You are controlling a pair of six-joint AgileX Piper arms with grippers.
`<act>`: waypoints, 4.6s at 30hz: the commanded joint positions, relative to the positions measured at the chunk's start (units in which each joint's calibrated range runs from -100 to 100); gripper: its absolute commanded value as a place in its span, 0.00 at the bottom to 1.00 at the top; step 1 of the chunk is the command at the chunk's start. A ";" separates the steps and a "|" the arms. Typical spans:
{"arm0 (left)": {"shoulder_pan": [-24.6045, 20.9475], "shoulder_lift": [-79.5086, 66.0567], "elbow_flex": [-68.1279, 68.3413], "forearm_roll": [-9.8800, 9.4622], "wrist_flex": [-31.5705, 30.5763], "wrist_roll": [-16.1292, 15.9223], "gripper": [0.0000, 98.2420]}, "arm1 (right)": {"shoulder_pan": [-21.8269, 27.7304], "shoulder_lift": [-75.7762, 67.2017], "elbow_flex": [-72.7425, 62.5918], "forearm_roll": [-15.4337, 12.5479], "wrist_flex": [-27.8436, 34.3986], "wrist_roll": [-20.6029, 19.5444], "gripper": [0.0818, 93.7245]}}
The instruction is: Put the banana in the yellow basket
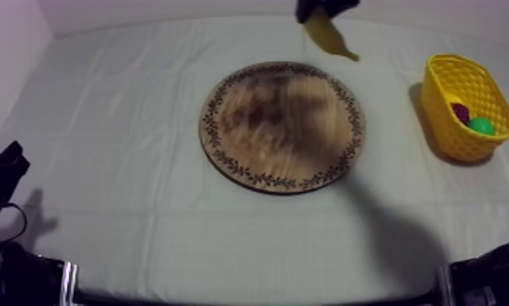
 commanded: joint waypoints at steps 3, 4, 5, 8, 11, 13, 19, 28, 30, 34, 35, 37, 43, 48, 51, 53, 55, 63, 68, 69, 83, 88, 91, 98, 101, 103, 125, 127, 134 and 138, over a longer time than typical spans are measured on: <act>-0.02 0.02 -0.02 -0.01 -0.01 0.01 0.00 | 5.03 -2.88 6.26 0.96 -0.22 2.71 0.22; -0.02 0.02 -0.02 -0.01 -0.01 0.01 0.00 | 6.01 -3.45 7.19 1.34 -0.27 3.27 0.22; -0.02 0.02 -0.02 -0.01 -0.01 0.01 0.00 | 7.06 -3.98 7.97 1.66 -0.33 3.83 0.22; -0.02 0.02 -0.02 -0.01 -0.01 0.01 0.00 | 10.29 -5.53 9.74 2.20 -0.72 5.45 0.22; -0.02 0.02 -0.02 -0.01 -0.01 0.01 0.00 | 13.27 -7.07 11.05 2.68 -0.98 7.01 0.22; -0.02 0.02 -0.02 -0.01 -0.01 0.01 0.00 | 15.08 -8.05 11.88 3.03 -1.00 8.00 0.22; -0.02 0.02 -0.02 -0.01 -0.01 0.01 0.00 | 19.96 -10.75 14.75 4.33 -1.07 10.76 0.22; -0.02 0.02 -0.02 -0.01 -0.01 0.01 0.00 | 25.86 -13.49 19.60 6.27 -2.97 14.13 0.23; -0.02 0.02 -0.02 -0.01 -0.01 0.01 0.00 | 26.83 -13.84 20.81 6.63 -3.87 14.70 0.23; -0.02 0.02 -0.02 -0.01 -0.01 0.01 0.00 | 28.10 -14.18 22.65 7.42 -4.84 15.42 0.24; -0.02 0.02 -0.02 -0.01 -0.01 0.01 0.00 | 28.26 -14.22 23.00 7.65 -4.93 15.52 0.24; -0.02 0.02 -0.02 -0.01 -0.01 0.01 0.00 | 28.33 -14.14 23.74 8.20 -4.98 15.56 0.25; -0.02 0.02 -0.02 -0.01 -0.01 0.01 0.00 | 27.95 -12.23 26.57 9.45 -5.73 14.88 0.27; -0.02 0.02 -0.02 -0.01 -0.01 0.01 0.00 | 28.28 -8.53 28.92 9.82 -7.63 13.76 0.27; -0.02 0.02 -0.02 -0.01 -0.01 0.01 0.00 | 28.48 -5.96 30.07 9.87 -9.46 13.08 0.28; -0.02 0.02 -0.02 -0.01 -0.01 0.01 0.00 | 28.61 -4.29 30.86 9.76 -10.98 12.72 0.28; -0.02 0.02 -0.02 -0.01 -0.01 0.01 0.00 | 28.64 -2.64 31.77 9.67 -12.24 12.49 0.30; -0.02 0.02 -0.02 -0.01 -0.01 0.01 0.00 | 28.29 2.64 30.43 8.07 -12.60 12.37 0.46; -0.02 0.02 -0.02 -0.01 -0.01 0.01 0.00 | 28.50 4.39 28.53 7.14 -11.18 13.05 0.64; -0.02 0.02 -0.02 -0.01 -0.01 0.01 0.00 | 28.52 4.54 28.48 7.08 -10.84 13.28 0.67; -0.02 0.02 -0.02 -0.01 -0.01 0.01 0.00 | 29.55 0.40 29.80 6.18 -9.97 14.46 0.85; -0.02 0.02 -0.02 -0.01 -0.01 0.01 0.00 | 29.69 -5.04 33.19 5.71 -11.49 15.64 0.80; -0.02 0.02 -0.02 -0.01 -0.01 0.01 0.00 | 29.93 -8.99 36.38 5.21 -13.19 16.52 0.75; -0.02 0.02 -0.02 -0.01 -0.01 0.01 0.00 | 31.63 -20.22 46.12 3.17 -20.76 18.81 0.65; -0.02 0.02 -0.02 -0.01 -0.01 0.01 0.00 | 32.17 -25.94 51.65 2.59 -25.10 19.68 0.63; -0.02 0.02 -0.02 -0.01 -0.01 0.01 0.00 | 32.55 -29.71 55.04 2.01 -27.29 20.43 0.61; -0.02 0.02 -0.02 -0.01 -0.01 0.01 0.00 | 37.30 -63.34 80.54 -6.90 -41.98 31.66 0.40; -0.02 0.02 -0.02 -0.01 -0.01 0.01 0.00 | 37.42 -67.00 83.94 -7.39 -43.84 32.70 0.38; -0.02 0.02 -0.02 -0.01 -0.01 0.01 0.00 | 36.84 -79.58 92.86 -8.75 -47.30 35.42 0.31; -0.02 0.02 -0.02 -0.01 -0.01 0.01 0.00 | 36.03 -86.49 97.57 -10.26 -48.76 37.88 0.24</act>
